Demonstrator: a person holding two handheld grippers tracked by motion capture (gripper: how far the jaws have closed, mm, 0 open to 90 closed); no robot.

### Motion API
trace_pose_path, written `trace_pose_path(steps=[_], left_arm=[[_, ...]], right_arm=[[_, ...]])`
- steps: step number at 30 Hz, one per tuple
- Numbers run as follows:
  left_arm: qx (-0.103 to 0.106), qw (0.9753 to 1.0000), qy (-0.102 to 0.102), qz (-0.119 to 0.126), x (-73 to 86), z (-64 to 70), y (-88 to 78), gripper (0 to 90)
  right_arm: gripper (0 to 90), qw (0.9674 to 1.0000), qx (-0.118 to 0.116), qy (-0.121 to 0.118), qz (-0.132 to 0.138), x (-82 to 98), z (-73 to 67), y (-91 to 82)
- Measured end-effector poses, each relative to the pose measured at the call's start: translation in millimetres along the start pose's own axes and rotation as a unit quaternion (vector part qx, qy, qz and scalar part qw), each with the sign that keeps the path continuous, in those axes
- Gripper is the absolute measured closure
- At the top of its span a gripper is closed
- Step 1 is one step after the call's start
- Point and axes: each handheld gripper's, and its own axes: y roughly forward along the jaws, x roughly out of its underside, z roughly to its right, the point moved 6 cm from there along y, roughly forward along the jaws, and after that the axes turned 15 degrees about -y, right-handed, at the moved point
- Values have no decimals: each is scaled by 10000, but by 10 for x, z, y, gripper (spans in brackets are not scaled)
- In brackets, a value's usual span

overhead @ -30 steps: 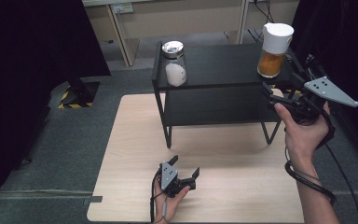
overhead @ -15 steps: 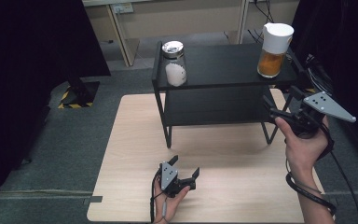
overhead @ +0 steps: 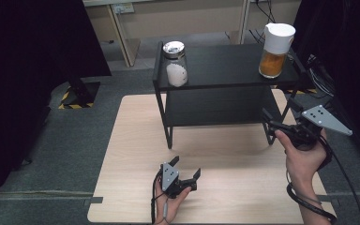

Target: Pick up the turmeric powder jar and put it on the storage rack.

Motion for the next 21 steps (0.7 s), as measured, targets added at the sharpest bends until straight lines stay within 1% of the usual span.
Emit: trace_pose_path(steps=[3,12,21], left_arm=[[0,10000,3,1,0,0,-1,52],[-2,10000,8,3,1,3,0,52],[0,10000,13,6,2,2,-1,52]], right_arm=[[58,10000,-24,3,2,65,-10,-20],[57,9999,-128,13,-104,298,-68,-77],[57,9997,-199,7,-117,427,-126,-130]])
